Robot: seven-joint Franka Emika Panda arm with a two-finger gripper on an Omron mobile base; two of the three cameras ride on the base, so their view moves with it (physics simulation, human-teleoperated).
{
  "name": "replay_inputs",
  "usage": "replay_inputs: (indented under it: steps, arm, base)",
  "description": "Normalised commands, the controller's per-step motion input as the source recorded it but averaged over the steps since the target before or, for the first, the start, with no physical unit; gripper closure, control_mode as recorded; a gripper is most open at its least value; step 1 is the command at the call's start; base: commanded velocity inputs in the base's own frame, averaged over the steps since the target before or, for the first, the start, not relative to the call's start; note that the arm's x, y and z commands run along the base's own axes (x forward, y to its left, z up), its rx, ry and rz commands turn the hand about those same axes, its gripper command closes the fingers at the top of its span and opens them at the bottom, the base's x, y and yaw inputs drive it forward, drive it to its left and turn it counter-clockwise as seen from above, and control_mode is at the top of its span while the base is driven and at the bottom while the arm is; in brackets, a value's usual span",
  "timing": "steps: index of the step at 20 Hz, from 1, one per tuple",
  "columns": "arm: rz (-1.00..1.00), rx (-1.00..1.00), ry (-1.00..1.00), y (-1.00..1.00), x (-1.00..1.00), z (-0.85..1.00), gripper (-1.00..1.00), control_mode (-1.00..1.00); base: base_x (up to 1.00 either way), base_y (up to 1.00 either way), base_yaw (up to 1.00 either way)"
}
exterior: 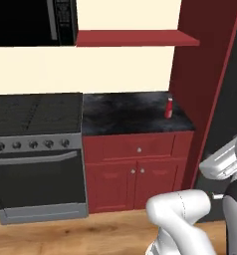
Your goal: Place the ketchup and mustard from the counter to the top shelf of the fridge. If the existing items in the fridge are on the top shelf, move them to other shelves.
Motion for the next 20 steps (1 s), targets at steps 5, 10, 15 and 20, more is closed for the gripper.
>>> replay_inputs:
  steps: [5, 10, 15, 20]
  arm:
    - [0.0, 0.0, 0.0, 0.0, 0.0, 0.0, -1.0, 1.0]
    - [0.0, 0.0, 0.0, 0.0, 0.0, 0.0, -1.0, 1.0]
    - [0.0, 0.0, 0.0, 0.0, 0.0, 0.0, -1.0, 1.0]
    - [0.0, 0.0, 0.0, 0.0, 0.0, 0.0, -1.0, 1.0]
  base:
    - [0.94, 0.47, -0.41]
    - [1.0, 0.63, -0.16]
    - [1.0, 0.2, -0.14]
    - [0.3, -0.4, -0.19]
